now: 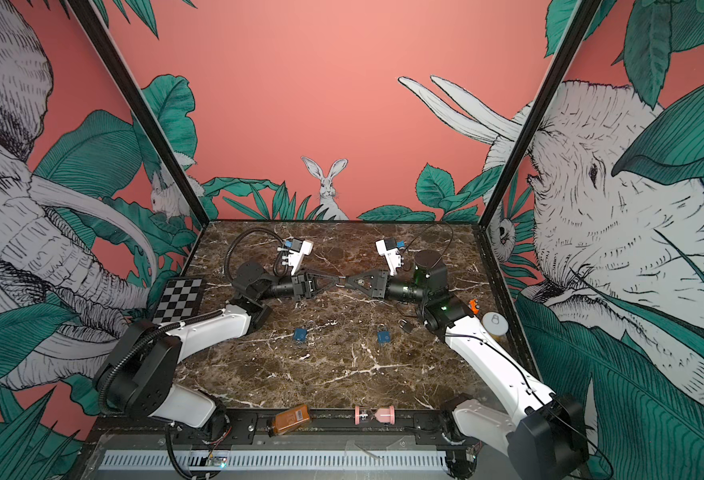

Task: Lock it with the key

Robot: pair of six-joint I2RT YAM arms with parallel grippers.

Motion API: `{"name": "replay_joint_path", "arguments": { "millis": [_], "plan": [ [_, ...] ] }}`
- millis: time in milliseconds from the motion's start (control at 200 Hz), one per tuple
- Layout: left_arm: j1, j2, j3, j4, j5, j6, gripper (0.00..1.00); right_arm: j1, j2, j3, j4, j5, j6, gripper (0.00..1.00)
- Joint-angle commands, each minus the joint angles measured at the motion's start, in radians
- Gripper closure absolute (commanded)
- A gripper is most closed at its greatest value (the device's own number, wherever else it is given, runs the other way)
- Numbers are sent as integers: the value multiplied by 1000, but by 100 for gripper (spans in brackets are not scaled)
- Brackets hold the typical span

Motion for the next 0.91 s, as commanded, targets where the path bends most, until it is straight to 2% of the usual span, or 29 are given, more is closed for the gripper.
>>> {"name": "replay_joint_path", "arguments": {
  "millis": [0,110,465,700,900],
  "plan": [
    [-6,-6,14,26,24,-9,93,-8,-12,11,50,0,-40,100],
    [-8,-10,16,25,22,-17,100,-6,-19,-3,55,6,-82,100],
    [-26,-7,21,136,33,-139,100,-7,-54,-46,15,78,-257,100],
    [-72,14,41,150,36,-128,100,-6,-34,-54,43,78,-241,100],
    [-99,10,44,135,42,-87,100,-8,2,-77,164,43,-146,100]
  ]
}}
